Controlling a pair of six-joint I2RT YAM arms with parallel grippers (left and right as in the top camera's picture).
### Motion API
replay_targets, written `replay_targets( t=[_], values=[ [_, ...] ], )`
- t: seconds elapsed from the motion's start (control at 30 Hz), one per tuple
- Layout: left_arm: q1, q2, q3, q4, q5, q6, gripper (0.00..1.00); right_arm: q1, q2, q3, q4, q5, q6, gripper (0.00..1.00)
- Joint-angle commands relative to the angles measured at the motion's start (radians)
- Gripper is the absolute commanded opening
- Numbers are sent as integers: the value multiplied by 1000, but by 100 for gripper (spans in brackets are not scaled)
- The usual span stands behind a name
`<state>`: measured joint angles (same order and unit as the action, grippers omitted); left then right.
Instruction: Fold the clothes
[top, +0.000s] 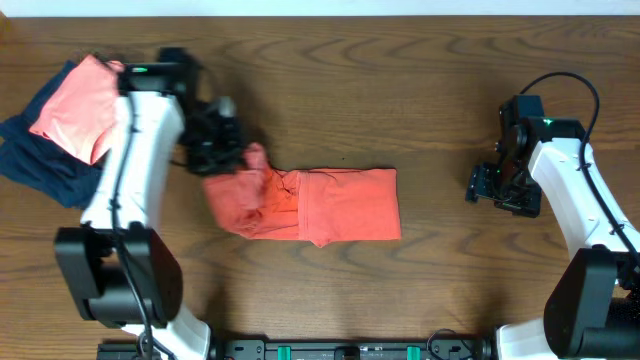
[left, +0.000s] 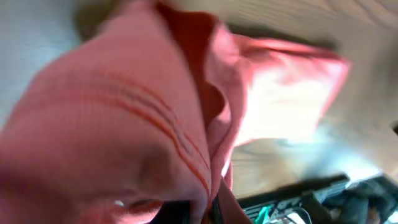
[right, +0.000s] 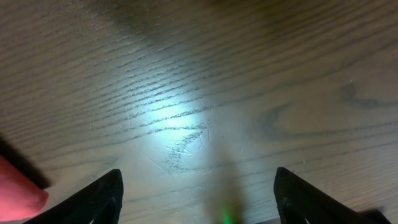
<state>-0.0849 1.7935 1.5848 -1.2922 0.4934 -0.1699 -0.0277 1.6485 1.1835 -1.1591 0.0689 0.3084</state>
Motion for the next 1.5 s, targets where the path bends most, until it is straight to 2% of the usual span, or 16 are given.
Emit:
replay_targets(
  t=[0.0,0.17,0.3,0.33,0.37,0.4,0.43,0.47,0.57,0.7,0.8,0.87,1.0,1.13,1.27,1.47],
  values=[
    [-145,-16,20,44,86,-67,6,-5,-15,10,-1,9,-18,76],
    [-373,5,13,181,71,-177,6,-5,-15,10,-9,9,-18,76],
    [-484,12,4,266,-34,-258,10,-5,-15,10,-20,-6,-38,76],
    [-504,14,4,280,-53,-273,15,-5,-15,10,-23,-10,-41,76],
    [-526,16,4,296,-60,-278,26,-5,-15,10,-24,-10,-41,76],
    [-540,17,4,312,-61,-277,43,-5,-15,10,-24,-12,-45,76],
    [-554,17,4,330,-68,-276,54,-5,-15,10,-25,-18,-52,76],
    [-562,17,4,341,-78,-276,60,-3,-15,10,-27,-27,-59,76],
    [-553,13,12,355,-87,-226,60,0,-15,10,-30,-87,-91,76],
    [-476,-6,16,330,-100,-202,60,23,-15,10,-18,-237,-208,75],
    [-386,-10,15,306,-161,-201,60,64,-15,10,13,-468,-377,75],
    [-332,-9,6,303,-220,-201,60,101,-15,10,42,-613,-440,75],
    [-235,-4,-22,307,-274,-201,60,217,-15,10,142,-750,-455,75],
    [-172,18,-48,314,-274,-197,60,369,-13,10,257,-709,-425,77],
    [-155,51,-76,353,-269,-159,60,498,0,10,313,-492,-286,81],
    [-162,128,-85,416,-243,-84,61,629,53,10,345,-379,-275,82]
  ],
)
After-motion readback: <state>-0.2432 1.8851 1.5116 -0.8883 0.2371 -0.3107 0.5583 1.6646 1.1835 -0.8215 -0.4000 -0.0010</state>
